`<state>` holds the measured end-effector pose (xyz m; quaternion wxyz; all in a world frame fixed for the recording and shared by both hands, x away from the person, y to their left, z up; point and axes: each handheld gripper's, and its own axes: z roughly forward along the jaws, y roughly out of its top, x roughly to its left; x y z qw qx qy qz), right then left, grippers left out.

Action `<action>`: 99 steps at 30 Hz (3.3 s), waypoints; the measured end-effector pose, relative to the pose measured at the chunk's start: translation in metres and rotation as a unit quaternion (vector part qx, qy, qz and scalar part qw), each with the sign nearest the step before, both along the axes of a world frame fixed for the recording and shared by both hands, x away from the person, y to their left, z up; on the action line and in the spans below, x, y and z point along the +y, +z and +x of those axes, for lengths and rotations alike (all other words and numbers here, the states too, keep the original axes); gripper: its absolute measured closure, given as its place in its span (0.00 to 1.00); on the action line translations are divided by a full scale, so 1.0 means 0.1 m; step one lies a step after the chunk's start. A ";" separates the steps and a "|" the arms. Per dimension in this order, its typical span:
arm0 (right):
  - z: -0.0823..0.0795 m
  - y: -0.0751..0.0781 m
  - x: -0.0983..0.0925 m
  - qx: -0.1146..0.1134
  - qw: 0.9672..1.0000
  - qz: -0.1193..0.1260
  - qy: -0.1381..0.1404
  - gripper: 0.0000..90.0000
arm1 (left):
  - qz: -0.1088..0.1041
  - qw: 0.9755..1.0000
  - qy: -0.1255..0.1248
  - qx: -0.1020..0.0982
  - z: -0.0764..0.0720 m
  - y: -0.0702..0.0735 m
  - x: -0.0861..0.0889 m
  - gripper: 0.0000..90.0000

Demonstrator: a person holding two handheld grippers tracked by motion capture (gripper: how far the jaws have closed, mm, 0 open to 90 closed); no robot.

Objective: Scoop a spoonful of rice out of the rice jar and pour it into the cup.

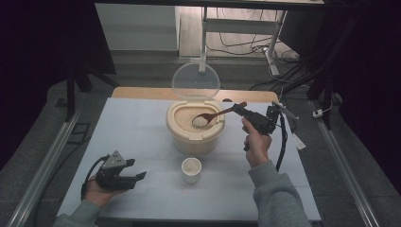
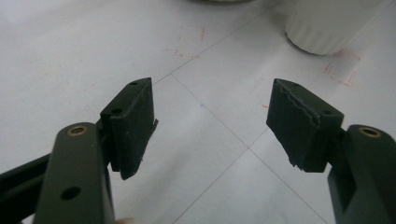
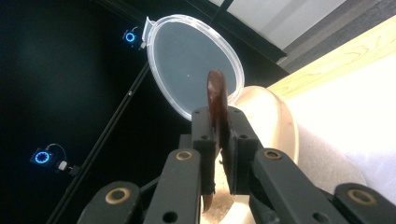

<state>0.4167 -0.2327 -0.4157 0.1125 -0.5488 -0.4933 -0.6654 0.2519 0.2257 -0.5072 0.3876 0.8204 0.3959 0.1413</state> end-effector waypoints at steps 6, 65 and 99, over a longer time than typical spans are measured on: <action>-0.03 0.04 -0.03 -0.001 1.000 0.008 0.004 0.93 | 0.000 1.000 -0.001 0.000 0.00 0.00 0.00 0.35; -0.61 -0.31 0.07 0.021 0.992 -0.072 0.100 0.93 | 0.005 1.000 0.002 0.011 -0.01 -0.06 -0.01 0.34; -0.84 -0.11 0.26 -0.106 0.975 -0.171 0.095 0.93 | 0.008 1.000 -0.001 0.018 -0.01 -0.08 -0.02 0.33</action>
